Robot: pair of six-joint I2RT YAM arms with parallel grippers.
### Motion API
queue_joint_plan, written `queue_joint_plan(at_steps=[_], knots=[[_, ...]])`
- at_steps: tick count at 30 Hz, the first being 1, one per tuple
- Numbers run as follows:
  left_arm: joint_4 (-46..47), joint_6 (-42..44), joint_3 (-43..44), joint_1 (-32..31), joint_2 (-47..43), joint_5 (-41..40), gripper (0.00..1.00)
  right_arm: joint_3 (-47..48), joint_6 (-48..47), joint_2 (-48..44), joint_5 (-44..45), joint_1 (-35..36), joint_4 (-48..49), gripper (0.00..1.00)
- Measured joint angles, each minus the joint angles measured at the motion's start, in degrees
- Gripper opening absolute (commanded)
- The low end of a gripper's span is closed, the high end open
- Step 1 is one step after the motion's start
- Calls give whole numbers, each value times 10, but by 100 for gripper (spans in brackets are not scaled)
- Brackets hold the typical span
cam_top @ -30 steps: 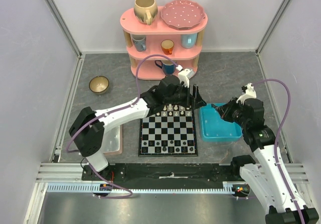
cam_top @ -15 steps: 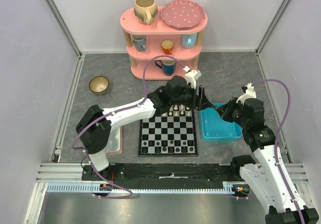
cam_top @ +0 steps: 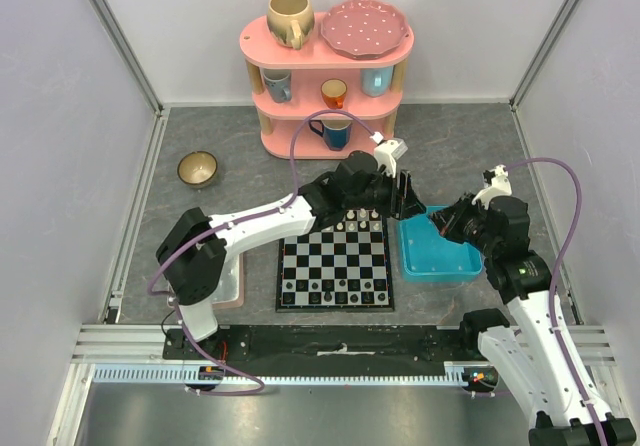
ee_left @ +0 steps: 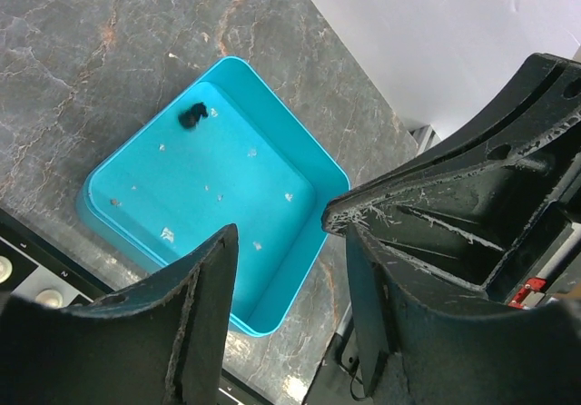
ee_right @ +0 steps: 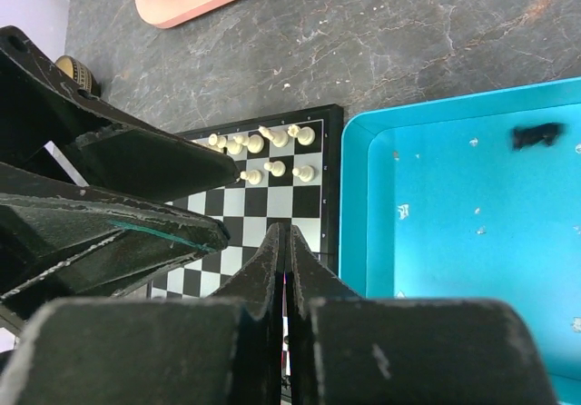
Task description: Set up the chess pieces on the board
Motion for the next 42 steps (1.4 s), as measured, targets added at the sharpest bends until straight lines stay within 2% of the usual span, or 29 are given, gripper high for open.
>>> queue_joint_plan(at_steps=[9, 10, 11, 12, 17, 23, 42], knots=[[-1, 0, 4, -4, 5, -7, 56, 4, 4, -2, 25, 0, -13, 1], [-1, 0, 4, -5, 5, -10, 56, 7, 5, 1, 41, 0, -26, 4], [-1, 0, 3, -5, 5, -14, 56, 10, 6, 4, 59, 0, -36, 13], [-1, 0, 2, -5, 5, -17, 57, 13, 7, 9, 77, 0, -44, 17], [-1, 0, -14, -5, 5, -19, 56, 17, 2, 75, 151, -1, -66, 27], [-1, 0, -41, -5, 3, -19, 56, -3, -5, 165, 197, -1, -39, 42], [11, 4, -83, -5, -30, -46, 56, -4, -38, 389, 306, -3, 127, 44]])
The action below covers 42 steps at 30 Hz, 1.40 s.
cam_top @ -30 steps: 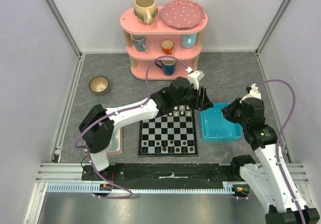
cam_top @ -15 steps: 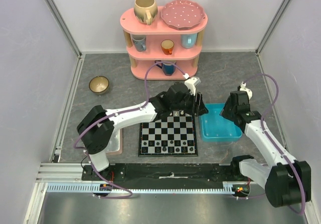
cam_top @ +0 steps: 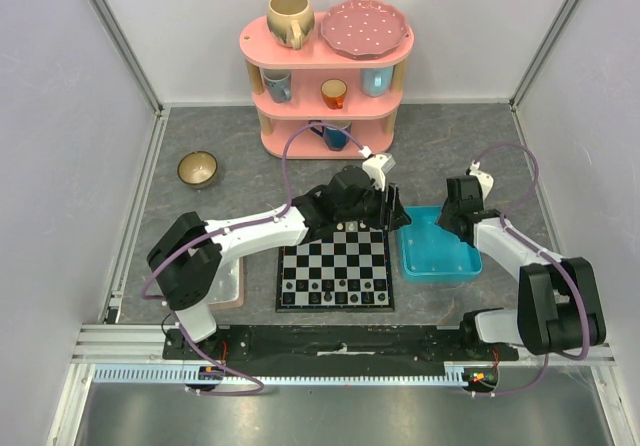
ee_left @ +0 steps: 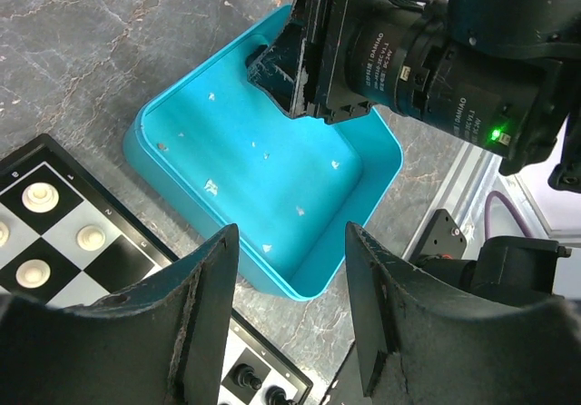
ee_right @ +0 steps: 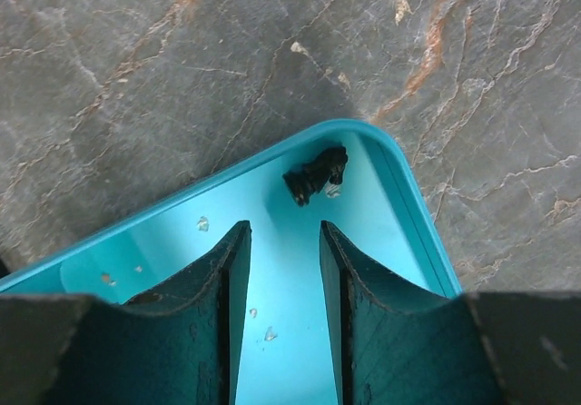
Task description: Set up the chess pieces on the board
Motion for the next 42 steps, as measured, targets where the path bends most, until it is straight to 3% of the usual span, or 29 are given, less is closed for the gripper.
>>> queue_joint_plan(at_steps=[18, 24, 31, 37, 42], knots=[[14, 1, -15, 14, 0, -2, 56, 0, -9, 71, 19, -19, 69, 41], [15, 0, -18, 17, 0, -2, 57, 0, -13, 83, 23, -21, 80, 33], [16, 0, -22, 19, 0, -2, 56, 0, -16, 86, 23, -24, 89, 15], [18, 0, -26, 19, -2, -2, 56, -1, -14, 79, 18, -24, 80, 9], [18, 0, -42, 19, -23, -1, 56, -12, -10, 12, -1, -24, 42, 6]])
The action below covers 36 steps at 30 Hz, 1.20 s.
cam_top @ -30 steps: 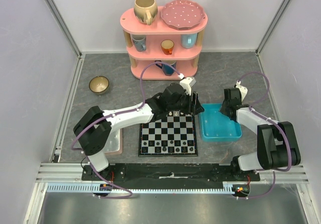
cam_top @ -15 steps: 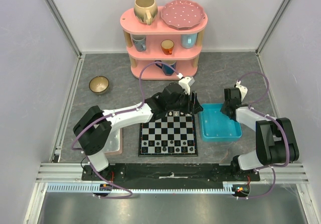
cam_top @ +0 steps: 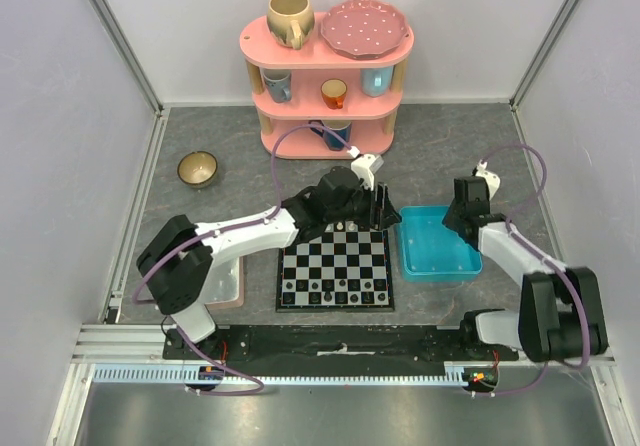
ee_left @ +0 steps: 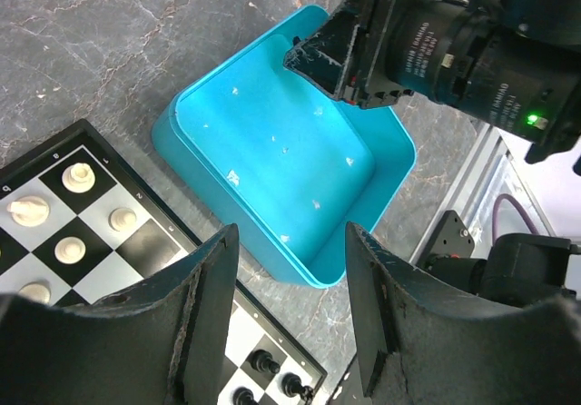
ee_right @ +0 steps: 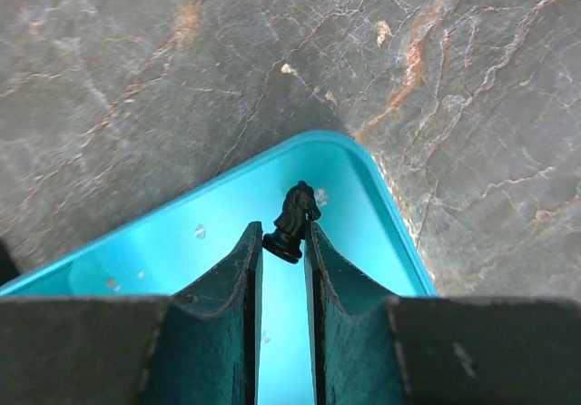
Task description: Set up the chess pieces on the board
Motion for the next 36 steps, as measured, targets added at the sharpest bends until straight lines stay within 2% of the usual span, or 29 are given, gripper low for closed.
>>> queue_joint_plan(at_steps=[5, 9, 14, 19, 25, 30, 36], knots=[[0, 0, -20, 2, -46, 2, 57, -13, -2, -117, -39, 0, -56, 5], [1, -3, -37, 10, -93, 9, 57, -15, -16, -201, -108, -1, -88, 4], [24, -25, -72, 48, -148, 65, 57, -14, -57, -261, -310, -3, -98, 4], [25, -55, -113, 112, -211, 129, 58, -11, -63, -309, -506, -3, -82, 4], [-16, -56, -105, 127, -287, 178, 59, -9, 9, -347, -690, 12, 47, 4], [-48, -61, -68, 127, -298, 226, 59, 14, 22, -367, -743, 50, 76, 0], [-134, -61, -19, 127, -299, 234, 59, 114, -57, -370, -661, 108, -37, 0]])
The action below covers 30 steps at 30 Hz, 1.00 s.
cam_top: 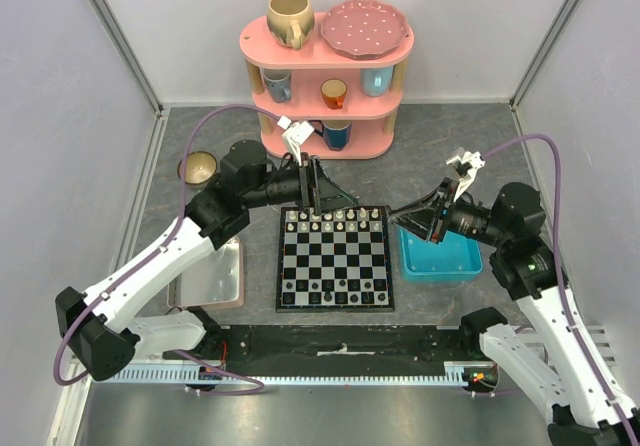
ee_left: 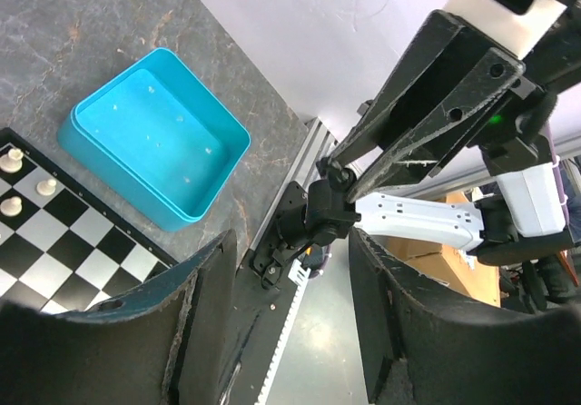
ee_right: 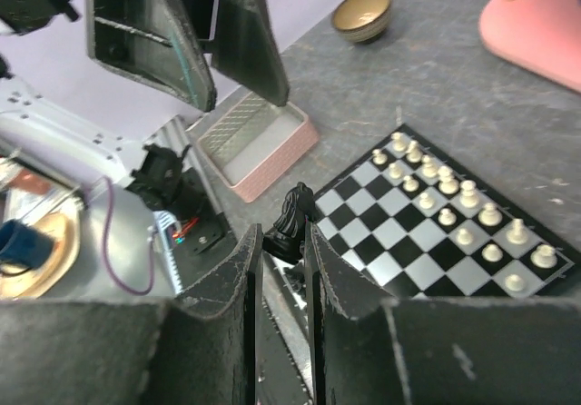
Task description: Set up the chess pieces on the board
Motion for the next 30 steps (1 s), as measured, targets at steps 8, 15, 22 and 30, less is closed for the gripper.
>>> queue_joint_plan(at_steps=[8, 15, 22, 30], knots=[[-90, 1, 28, 1, -18, -19, 60, 27, -87, -45, 209, 56, -93, 0], [-119, 1, 55, 8, -19, -23, 59, 36, -150, -63, 296, 57, -130, 0], [-125, 1, 58, 18, -19, -25, 59, 77, -148, 27, 393, 89, -143, 0], [-139, 1, 46, 47, -26, -28, 59, 88, -134, 108, 608, 324, -154, 0]])
